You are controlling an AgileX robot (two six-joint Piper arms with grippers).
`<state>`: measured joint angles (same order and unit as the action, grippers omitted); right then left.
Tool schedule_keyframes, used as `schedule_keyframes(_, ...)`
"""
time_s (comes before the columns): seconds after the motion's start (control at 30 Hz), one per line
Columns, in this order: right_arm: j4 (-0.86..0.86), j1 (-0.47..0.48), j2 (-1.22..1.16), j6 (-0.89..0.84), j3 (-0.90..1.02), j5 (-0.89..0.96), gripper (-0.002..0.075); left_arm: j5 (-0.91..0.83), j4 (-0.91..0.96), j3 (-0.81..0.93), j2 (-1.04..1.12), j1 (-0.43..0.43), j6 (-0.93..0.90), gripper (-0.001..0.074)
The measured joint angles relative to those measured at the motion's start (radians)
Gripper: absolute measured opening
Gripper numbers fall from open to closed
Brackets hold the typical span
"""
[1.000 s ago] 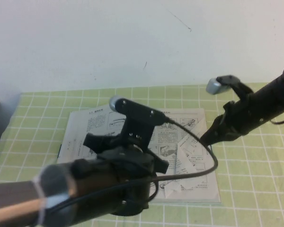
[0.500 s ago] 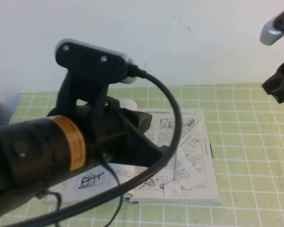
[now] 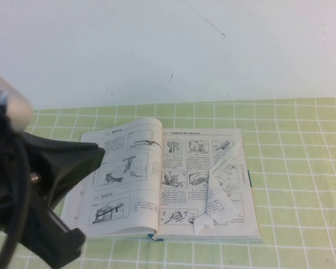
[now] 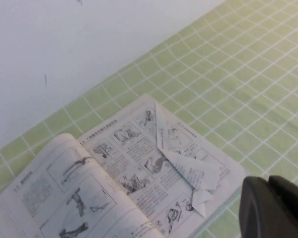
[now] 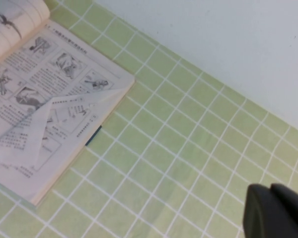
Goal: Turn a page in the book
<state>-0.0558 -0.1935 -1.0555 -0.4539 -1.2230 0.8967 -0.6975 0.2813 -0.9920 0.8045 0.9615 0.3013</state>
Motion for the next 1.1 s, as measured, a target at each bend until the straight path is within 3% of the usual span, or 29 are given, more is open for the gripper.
schedule_keyframes(0.47,-0.028,0.0,0.556,-0.009,0.628,-0.252,-0.0002,0.507,0.141,0.302,-0.12,0.0,0.097,-0.0004)
schedule_keyframes(0.6,-0.034,0.0,0.69,-0.015,0.763,-0.331,-0.0002,0.55,0.151,0.325,-0.108,0.0,0.148,-0.0004)
schedule_keyframes(1.1,-0.07,0.0,0.776,-0.019,0.853,-0.294,-0.0002,0.575,0.215,0.329,-0.092,0.0,0.183,-0.0004)
